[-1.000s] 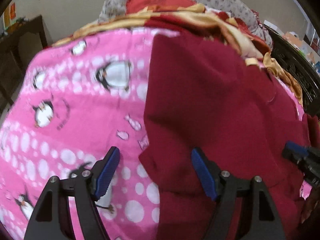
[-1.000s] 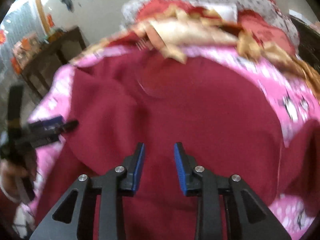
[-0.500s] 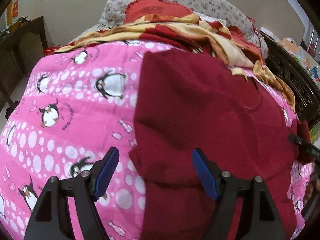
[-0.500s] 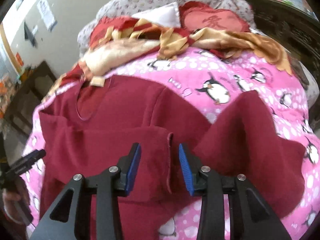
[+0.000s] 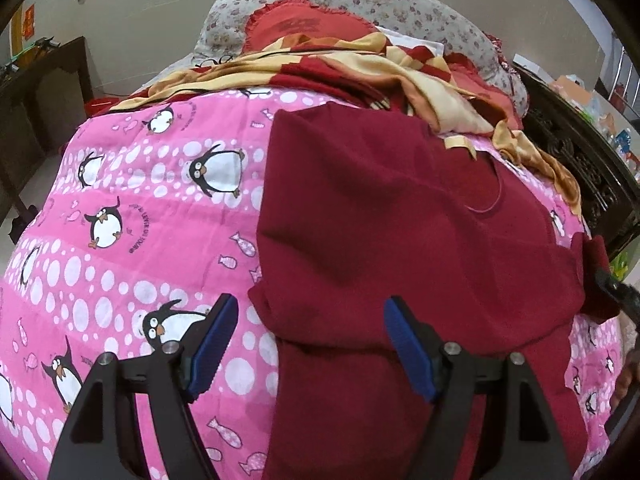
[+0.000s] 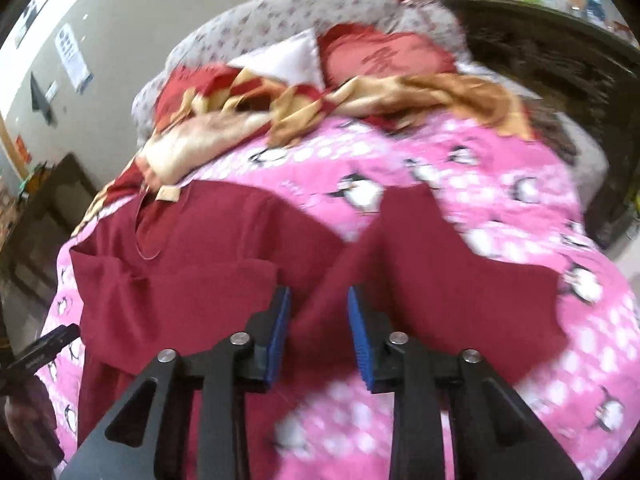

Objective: Fold small clothes

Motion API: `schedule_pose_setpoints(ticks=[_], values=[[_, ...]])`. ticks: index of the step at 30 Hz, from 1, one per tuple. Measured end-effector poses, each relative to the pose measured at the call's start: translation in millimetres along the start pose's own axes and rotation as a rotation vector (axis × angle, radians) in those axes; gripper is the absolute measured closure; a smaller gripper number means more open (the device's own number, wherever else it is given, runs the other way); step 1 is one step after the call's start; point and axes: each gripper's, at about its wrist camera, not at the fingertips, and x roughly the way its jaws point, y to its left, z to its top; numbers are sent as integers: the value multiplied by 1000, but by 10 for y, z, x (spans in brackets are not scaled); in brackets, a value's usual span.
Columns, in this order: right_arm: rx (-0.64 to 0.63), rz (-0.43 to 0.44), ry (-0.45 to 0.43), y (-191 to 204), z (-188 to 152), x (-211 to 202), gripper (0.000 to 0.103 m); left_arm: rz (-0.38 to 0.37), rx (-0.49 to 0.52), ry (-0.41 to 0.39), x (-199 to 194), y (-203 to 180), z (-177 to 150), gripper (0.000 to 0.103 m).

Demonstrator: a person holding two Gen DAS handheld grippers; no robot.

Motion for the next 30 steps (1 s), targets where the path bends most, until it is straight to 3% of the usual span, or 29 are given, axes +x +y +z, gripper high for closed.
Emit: schedule_pose_setpoints(ticks=[6, 11, 18, 24, 30], values=[[84, -18, 28, -427, -208, -165, 57, -28, -8, 13, 21, -113, -27, 24], [120, -9, 31, -480, -219, -175, 57, -27, 40, 1, -42, -266, -54, 24], [5, 101, 69, 45, -269, -136, 56, -9, -41, 0, -121, 60, -97, 24], [-152, 170, 108, 625, -430, -114, 53, -49, -67, 73, -80, 402, -333, 24], [-137, 211, 139, 796, -532, -55, 53, -125, -110, 93, 119, 498, -308, 24]])
